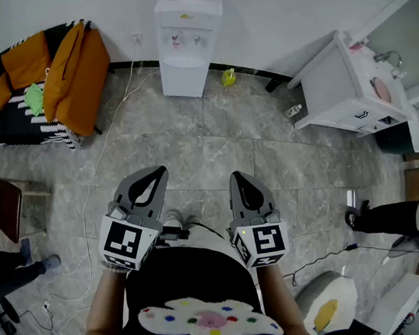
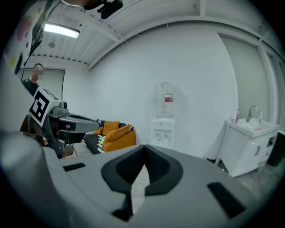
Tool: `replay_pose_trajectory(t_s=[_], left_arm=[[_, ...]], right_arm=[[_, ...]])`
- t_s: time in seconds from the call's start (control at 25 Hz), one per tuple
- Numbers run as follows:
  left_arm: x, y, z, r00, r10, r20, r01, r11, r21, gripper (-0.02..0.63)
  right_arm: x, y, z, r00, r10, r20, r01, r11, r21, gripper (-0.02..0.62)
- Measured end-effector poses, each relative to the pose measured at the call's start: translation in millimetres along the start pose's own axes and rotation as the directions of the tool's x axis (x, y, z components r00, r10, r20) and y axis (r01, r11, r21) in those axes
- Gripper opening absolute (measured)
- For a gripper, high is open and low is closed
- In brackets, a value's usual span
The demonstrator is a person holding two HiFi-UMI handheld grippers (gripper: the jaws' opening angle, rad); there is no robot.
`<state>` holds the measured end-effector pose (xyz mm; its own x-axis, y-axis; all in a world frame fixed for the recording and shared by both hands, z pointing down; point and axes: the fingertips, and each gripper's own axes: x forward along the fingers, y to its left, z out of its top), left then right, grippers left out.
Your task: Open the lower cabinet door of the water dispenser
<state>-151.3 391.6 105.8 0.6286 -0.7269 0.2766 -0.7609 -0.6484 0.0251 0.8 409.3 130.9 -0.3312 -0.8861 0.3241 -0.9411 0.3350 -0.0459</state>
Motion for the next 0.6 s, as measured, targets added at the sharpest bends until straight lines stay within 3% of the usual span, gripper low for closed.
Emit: replay_pose_trajectory(t_s=[0.6], left_arm=[[2, -23, 6, 1.0, 0.003, 0.001, -0.003, 1.0, 0.014, 0.012]], right_arm=[[-15, -11, 0, 1.0, 0.016, 0.011, -0.016, 1.0, -0.002, 0.002]])
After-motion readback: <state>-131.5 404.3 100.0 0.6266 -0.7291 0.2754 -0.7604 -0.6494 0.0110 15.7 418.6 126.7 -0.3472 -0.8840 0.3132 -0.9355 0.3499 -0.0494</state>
